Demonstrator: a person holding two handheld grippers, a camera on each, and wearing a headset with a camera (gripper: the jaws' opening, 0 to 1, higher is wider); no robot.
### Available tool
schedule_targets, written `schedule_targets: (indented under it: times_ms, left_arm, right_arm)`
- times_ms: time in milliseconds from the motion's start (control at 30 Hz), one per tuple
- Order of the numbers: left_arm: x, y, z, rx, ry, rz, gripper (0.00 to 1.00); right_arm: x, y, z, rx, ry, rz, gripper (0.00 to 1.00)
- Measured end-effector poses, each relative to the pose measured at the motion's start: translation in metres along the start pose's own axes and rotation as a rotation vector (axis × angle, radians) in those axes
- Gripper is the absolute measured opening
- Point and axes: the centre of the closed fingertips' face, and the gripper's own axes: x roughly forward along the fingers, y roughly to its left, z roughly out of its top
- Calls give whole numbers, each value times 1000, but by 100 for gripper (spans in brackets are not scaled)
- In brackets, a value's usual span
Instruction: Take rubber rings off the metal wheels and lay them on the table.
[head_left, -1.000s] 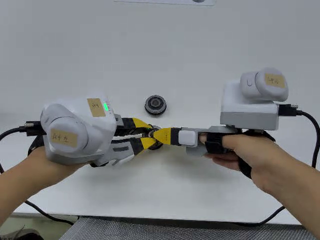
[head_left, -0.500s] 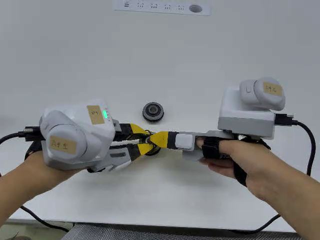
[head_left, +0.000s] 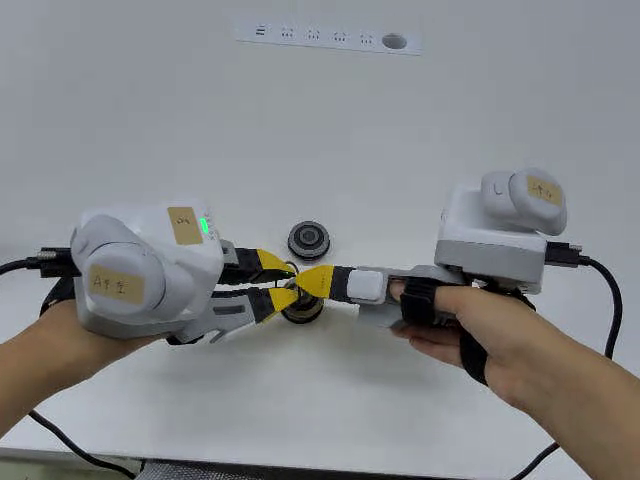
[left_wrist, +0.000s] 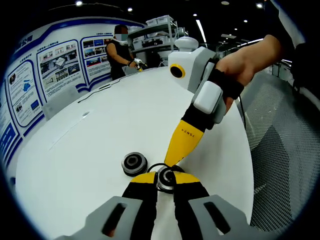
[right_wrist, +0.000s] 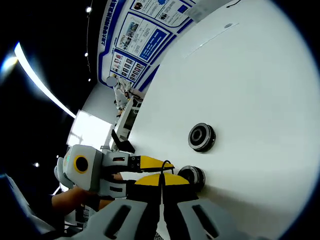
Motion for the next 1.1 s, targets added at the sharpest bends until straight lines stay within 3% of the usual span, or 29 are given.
schedule_targets:
  times_ms: [300, 633, 900, 1100]
  left_arm:
    - [-15, -3, 0, -12, -12, 15, 15]
    - [-27, 5, 2, -51, -46, 59, 23]
    - [-32, 15, 8, -66, -70, 93, 28]
    - [-34, 17, 13, -68, -85, 103, 29]
  right_arm:
    - [0, 6, 3, 8, -20, 4, 1]
    - [-13, 1, 14, 37, -73, -18, 1]
    - [-33, -21, 26, 86, -146, -74, 1]
    - [-47, -45, 23, 145, -179, -135, 1]
